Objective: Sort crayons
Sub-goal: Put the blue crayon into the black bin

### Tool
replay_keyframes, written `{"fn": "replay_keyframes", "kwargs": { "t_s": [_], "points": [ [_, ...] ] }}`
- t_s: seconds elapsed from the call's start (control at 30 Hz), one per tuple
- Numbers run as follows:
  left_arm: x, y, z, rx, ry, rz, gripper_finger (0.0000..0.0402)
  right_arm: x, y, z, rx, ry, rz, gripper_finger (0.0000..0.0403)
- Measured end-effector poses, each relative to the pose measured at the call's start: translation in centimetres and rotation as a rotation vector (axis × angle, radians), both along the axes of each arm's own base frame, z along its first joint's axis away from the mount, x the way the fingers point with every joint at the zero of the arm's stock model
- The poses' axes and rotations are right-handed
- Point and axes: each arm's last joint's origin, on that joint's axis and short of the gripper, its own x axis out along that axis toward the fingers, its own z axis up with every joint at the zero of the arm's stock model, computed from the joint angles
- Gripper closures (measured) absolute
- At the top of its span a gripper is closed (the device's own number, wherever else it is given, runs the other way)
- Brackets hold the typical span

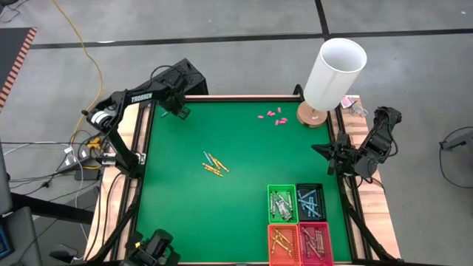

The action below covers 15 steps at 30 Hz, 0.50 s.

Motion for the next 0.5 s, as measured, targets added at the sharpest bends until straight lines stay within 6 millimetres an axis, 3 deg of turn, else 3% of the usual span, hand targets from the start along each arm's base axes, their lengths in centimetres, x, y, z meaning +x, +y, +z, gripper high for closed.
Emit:
{"fn": "replay_keyframes", "kwargs": {
  "t_s": [0.13,0.5],
  "points": [
    [-0.7,0.5,0.0,0.051,0.054,0.079,0.0296,0.0,0.0,0.0,-0.001,0.0,0.0,0.0403],
    [-1.6,1.3,-0.7,-0.001,-0.004,0.068,0.0296,0.0,0.0,0.0,-0.001,-0.001,-0.002,0.0403]
  ]
}}
